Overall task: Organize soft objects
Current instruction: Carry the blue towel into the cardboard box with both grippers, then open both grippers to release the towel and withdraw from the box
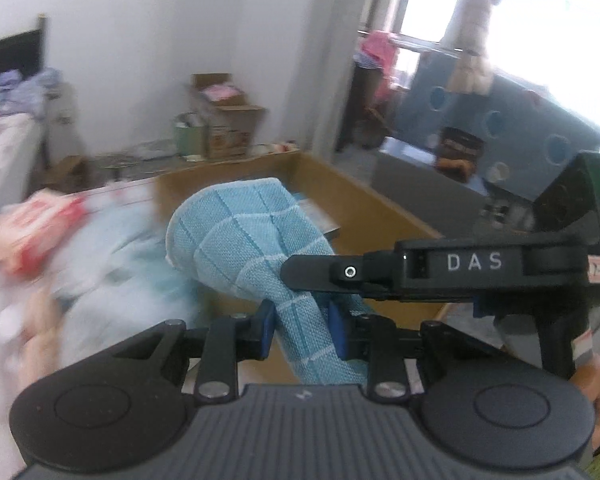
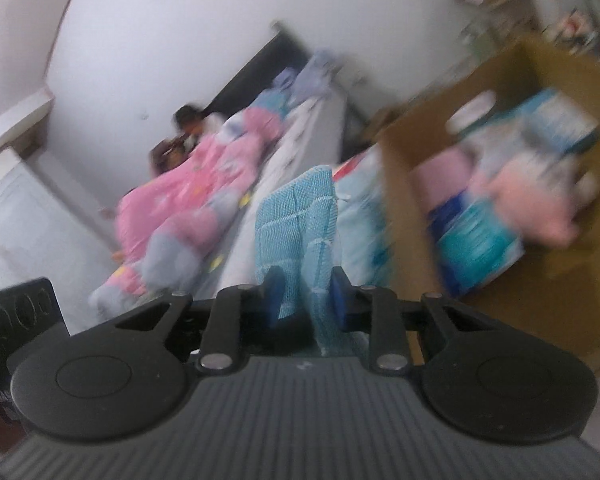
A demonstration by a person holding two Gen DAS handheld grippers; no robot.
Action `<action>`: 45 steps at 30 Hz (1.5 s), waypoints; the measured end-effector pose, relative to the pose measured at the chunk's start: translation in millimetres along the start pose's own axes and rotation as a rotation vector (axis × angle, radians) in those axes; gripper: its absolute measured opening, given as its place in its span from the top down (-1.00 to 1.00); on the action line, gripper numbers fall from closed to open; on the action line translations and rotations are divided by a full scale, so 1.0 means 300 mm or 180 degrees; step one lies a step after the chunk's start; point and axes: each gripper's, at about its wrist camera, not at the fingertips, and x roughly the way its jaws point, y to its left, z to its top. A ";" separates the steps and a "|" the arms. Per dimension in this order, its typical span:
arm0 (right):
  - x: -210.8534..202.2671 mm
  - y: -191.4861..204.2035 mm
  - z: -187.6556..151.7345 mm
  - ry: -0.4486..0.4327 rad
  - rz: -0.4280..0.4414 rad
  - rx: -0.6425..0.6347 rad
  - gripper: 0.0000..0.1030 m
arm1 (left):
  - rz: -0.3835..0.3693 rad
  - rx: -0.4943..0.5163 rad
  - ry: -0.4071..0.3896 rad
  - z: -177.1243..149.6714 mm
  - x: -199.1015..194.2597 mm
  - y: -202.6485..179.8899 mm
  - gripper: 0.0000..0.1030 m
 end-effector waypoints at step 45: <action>0.194 -0.560 0.385 0.0714 -0.1468 0.0004 0.46 | 0.0256 -0.0075 0.0605 0.295 0.371 0.112 -0.40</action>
